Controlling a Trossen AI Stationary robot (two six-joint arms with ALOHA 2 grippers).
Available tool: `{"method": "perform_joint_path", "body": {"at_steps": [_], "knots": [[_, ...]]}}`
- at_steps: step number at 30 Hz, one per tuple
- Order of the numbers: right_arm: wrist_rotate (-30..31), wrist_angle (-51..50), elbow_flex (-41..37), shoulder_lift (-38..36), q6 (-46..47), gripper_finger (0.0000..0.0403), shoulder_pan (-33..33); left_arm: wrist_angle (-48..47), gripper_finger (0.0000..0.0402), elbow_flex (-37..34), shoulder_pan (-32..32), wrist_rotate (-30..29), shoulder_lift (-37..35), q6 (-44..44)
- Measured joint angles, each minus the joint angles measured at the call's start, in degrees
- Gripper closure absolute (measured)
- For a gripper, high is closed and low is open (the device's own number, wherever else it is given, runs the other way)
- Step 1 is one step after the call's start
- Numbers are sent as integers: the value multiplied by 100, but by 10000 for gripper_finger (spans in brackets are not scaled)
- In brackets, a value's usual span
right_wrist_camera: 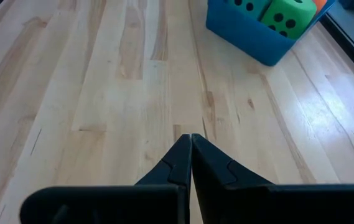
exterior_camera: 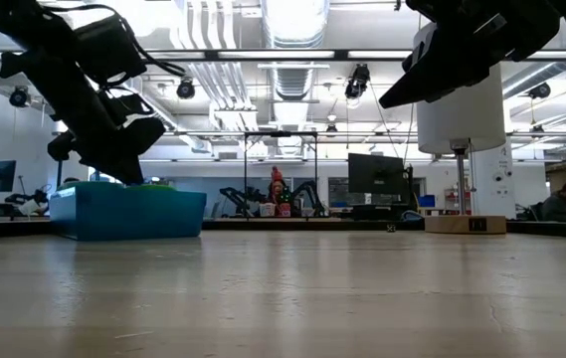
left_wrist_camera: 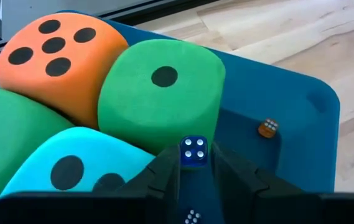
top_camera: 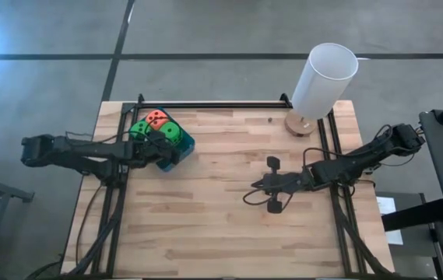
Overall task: Pick & Place Dice
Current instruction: Put the small blue dice into the blue bin
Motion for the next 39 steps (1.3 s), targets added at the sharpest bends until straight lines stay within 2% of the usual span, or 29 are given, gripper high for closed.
{"method": "perform_joint_path", "body": {"at_steps": [3, 7, 17, 27, 35, 39], "knots": [[0, 0, 0, 0, -2, 394, 0, -6, 306, 2, 0, 23, 0, 50], [0, 0, 0, 0, -2, 394, 0, -7, 306, 4, 0, 348, 0, 417], [0, 21, 0, 0, 17, 394, 0, -8, 308, 10, 15, 529, 0, 433], [0, 22, 0, 0, 19, 394, 0, -7, 340, 48, 21, 731, 0, 447], [0, 22, 0, 0, 19, 394, 0, -7, 281, 48, 37, 730, 0, 158], [0, 22, 0, 0, 19, 394, 0, -35, 253, 50, 105, 728, 0, 297]]}}
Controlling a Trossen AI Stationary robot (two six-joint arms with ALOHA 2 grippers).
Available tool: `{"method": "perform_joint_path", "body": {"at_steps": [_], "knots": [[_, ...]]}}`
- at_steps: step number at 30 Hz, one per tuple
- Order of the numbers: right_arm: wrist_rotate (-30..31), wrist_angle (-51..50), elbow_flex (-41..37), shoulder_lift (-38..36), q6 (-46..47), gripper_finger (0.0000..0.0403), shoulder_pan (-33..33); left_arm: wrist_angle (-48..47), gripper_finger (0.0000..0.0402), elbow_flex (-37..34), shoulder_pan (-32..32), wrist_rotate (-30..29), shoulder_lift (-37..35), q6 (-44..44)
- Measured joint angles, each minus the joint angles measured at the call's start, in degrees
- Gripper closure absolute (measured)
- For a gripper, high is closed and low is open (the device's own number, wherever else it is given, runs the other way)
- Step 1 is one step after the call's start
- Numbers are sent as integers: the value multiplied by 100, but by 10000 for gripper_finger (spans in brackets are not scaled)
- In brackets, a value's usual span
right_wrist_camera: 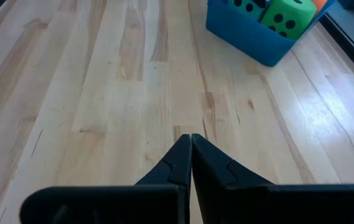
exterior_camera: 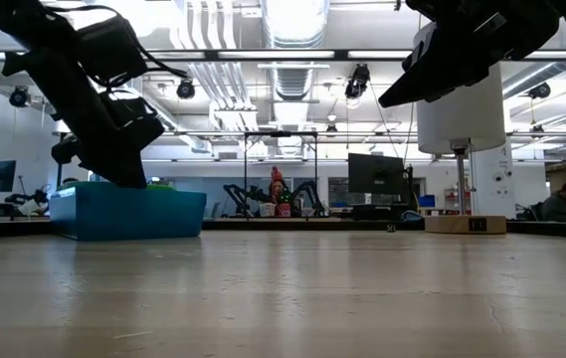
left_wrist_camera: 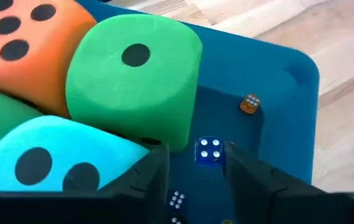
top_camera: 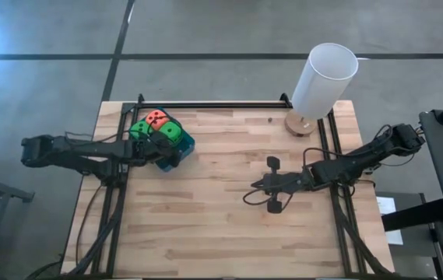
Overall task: Pick & Place Dice
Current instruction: Put the small blue dice into the blue bin, then put the small black dice into the blue bin
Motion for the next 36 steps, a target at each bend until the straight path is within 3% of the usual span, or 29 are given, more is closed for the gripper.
{"method": "perform_joint_path", "body": {"at_steps": [4, 16, 21, 27, 36], "knots": [[0, 0, 0, 0, -2, 394, 0, -170, 239, 205, 2, 8, 0, 409], [29, 0, -1, 0, 31, 394, 2, -723, 243, 465, 2, 148, -17, 396], [565, -17, -2, -1, 409, 394, -96, -702, 245, 689, -7, 462, -101, 400], [574, -426, -7, -2, 1207, 394, -722, -663, 239, 962, -244, 710, -116, 405], [548, -1026, -61, 18, 1792, 394, -2198, -620, 237, 1282, -663, 710, -114, 462]]}}
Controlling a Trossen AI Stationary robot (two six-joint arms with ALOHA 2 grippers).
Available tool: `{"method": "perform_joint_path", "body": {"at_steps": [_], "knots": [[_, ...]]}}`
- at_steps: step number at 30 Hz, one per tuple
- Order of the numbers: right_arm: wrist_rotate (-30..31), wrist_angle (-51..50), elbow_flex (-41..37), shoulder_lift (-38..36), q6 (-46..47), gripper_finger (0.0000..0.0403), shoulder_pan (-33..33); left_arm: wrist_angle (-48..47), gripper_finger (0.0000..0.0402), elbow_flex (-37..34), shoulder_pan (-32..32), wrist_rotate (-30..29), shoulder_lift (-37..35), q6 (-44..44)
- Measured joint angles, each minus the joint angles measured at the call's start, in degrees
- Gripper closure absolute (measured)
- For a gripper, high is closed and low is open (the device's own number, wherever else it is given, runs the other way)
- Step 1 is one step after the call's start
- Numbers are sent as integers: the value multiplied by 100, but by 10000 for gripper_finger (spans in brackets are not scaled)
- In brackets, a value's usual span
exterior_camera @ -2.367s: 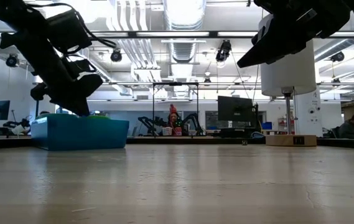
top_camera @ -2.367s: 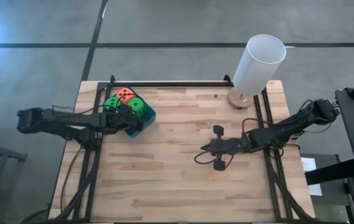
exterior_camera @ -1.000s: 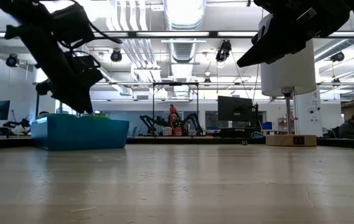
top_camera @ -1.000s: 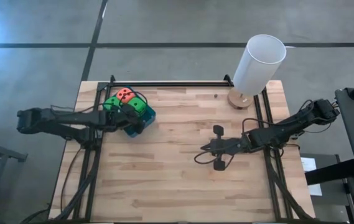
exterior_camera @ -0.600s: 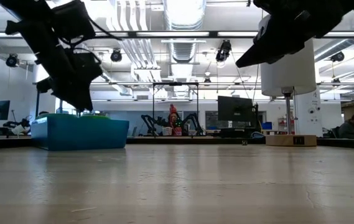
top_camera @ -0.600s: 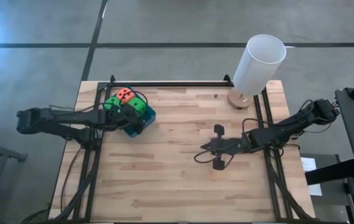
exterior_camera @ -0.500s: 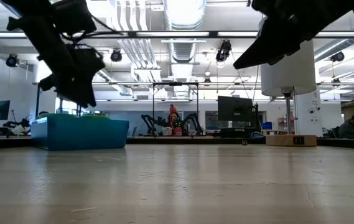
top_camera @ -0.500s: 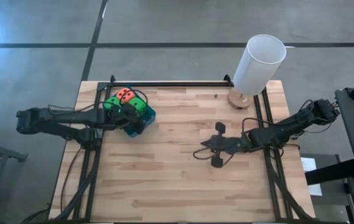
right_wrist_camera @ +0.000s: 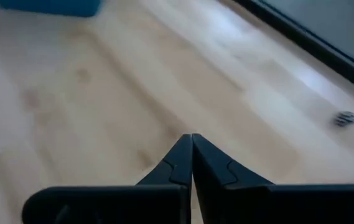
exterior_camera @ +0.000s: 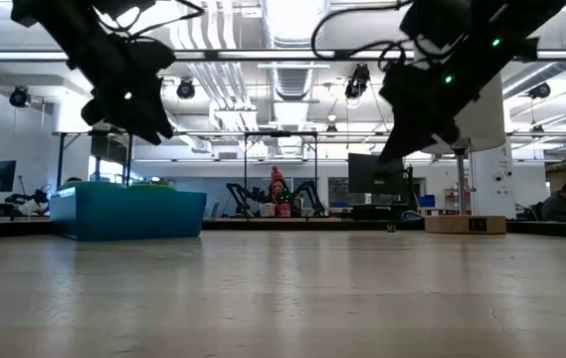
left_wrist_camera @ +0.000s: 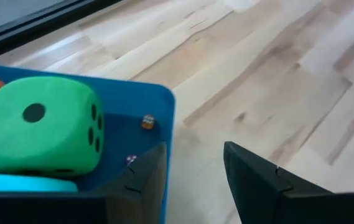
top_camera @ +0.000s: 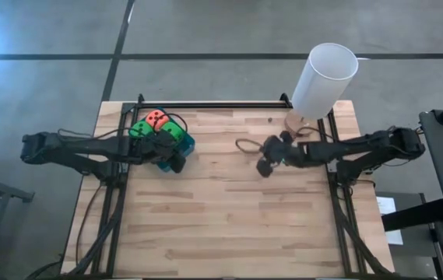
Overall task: Pick & Place Dice
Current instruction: Put the small black dice into the blue bin
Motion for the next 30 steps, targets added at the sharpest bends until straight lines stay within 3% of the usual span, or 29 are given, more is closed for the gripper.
{"method": "perform_joint_path", "body": {"at_steps": [16, 21, 30], "knots": [[-96, 21, 479, 1478, -499, 394, -2103, 345, 232, -4, -54, 0, -2, 296], [103, 49, 839, 1997, -721, 394, -2341, 354, 236, -4, -54, -1, -2, 296], [1011, -90, 1350, 2721, -684, 394, -2430, 369, 234, -6, -54, 0, -2, 296]]}}
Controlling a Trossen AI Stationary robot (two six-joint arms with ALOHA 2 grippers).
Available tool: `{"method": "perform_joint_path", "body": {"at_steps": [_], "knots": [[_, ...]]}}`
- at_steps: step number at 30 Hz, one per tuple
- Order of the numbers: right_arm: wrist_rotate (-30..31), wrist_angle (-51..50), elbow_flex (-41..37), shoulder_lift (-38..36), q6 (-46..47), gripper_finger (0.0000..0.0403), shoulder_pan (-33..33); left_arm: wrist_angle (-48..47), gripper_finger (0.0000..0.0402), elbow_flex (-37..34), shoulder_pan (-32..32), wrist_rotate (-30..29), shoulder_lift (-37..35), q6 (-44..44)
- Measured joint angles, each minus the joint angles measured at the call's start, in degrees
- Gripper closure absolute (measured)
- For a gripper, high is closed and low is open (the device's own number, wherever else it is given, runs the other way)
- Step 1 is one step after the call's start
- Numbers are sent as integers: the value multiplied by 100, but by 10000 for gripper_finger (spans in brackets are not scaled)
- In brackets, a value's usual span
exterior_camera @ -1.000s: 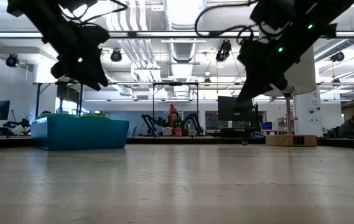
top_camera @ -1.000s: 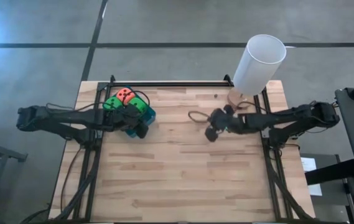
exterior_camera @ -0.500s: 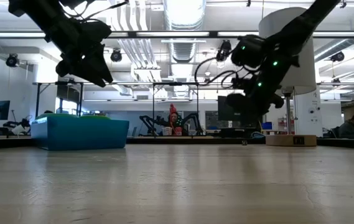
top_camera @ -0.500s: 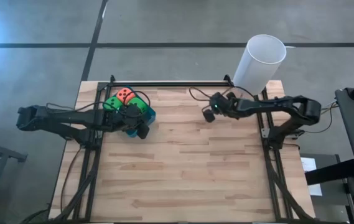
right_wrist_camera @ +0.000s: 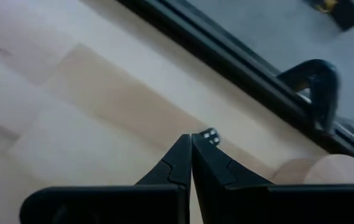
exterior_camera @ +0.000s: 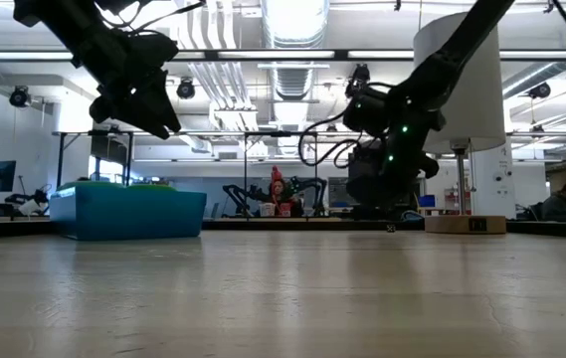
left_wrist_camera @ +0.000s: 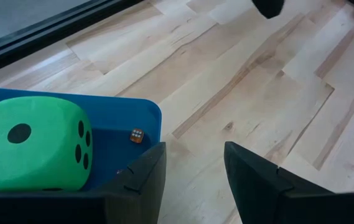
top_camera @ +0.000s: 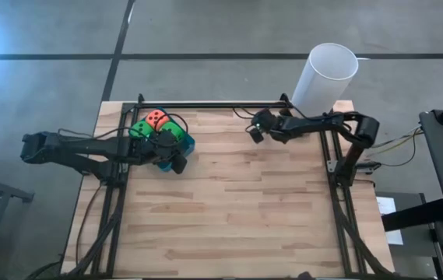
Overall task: Pick & Place Dice
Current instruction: Put the small black dice into the blue bin
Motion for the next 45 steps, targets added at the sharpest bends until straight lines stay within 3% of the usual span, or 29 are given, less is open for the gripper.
{"method": "perform_joint_path", "body": {"at_steps": [7, 12, 28, 45], "knots": [[557, -33, 213, 436, 121, 394, -115, 0, 233, -4, 0, -2, 0, -2], [589, -61, 290, 697, 135, 394, -299, 0, 238, -7, 0, -2, 2, -4], [237, -125, 343, 708, -61, 394, -332, 0, 237, -9, 0, -1, 2, -17], [-342, -147, 624, 708, -165, 394, 254, 0, 236, -9, 0, -2, 2, -15]]}}
